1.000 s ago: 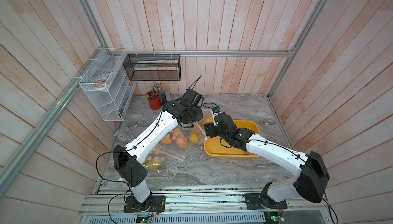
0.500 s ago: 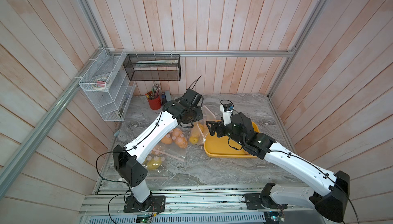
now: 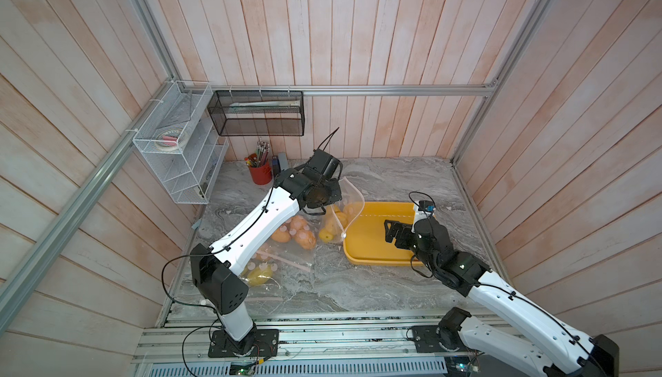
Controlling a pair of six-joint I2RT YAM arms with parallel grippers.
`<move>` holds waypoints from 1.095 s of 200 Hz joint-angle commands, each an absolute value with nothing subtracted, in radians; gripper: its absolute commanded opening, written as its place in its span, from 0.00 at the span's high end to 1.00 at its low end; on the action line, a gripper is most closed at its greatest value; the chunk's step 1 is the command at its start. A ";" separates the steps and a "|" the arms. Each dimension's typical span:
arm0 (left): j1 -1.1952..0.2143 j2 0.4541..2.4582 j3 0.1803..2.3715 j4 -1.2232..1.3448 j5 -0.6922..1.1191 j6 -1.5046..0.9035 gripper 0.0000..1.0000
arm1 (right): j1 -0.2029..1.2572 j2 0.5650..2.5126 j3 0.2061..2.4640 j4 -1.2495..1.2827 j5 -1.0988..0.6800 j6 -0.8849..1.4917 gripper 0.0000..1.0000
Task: Put the potatoes into a zipper bag and zip it
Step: Adjust the basket at the center of the board.
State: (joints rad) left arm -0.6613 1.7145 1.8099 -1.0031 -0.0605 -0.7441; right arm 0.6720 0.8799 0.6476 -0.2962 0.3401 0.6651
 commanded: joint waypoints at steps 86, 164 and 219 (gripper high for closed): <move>-0.653 1.677 1.784 -0.979 -0.081 -0.732 1.00 | 0.652 1.338 0.707 -0.413 0.153 0.720 0.02; -0.654 1.676 1.782 -0.976 -0.078 -0.732 1.00 | 0.625 1.438 0.800 -0.412 0.112 0.659 0.04; -0.653 1.665 1.778 -0.975 -0.074 -0.732 1.00 | 0.590 1.369 0.928 -0.730 0.489 0.767 0.03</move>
